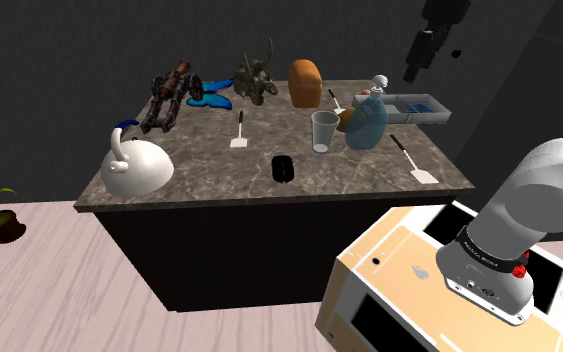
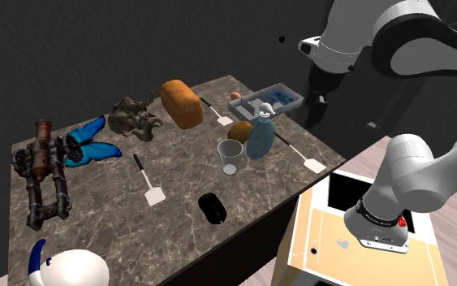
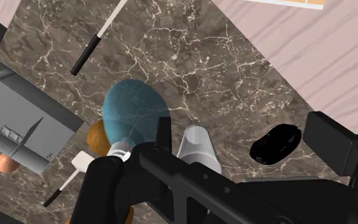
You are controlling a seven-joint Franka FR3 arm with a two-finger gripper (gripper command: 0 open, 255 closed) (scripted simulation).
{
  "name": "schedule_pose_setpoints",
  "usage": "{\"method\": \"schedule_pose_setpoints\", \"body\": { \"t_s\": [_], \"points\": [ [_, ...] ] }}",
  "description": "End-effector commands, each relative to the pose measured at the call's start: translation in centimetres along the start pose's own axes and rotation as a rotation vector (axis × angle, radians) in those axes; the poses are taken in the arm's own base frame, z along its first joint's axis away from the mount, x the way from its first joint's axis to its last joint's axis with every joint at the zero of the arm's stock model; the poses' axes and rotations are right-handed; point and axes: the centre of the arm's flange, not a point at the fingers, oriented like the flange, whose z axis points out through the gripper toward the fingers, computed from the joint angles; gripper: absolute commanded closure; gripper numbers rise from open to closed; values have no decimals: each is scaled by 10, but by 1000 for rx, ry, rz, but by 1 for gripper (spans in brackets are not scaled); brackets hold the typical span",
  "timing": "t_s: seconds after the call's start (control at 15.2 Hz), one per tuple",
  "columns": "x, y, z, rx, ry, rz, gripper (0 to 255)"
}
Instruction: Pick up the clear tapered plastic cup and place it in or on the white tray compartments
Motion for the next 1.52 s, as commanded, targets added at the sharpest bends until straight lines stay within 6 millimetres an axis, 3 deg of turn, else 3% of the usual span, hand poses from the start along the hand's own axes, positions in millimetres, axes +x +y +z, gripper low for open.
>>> {"method": "schedule_pose_setpoints", "body": {
  "t_s": [0.0,1.45],
  "points": [
    [0,0,0,0,0,0,0],
    [220,-48,201,-47,-89,61,0]
  ]
}}
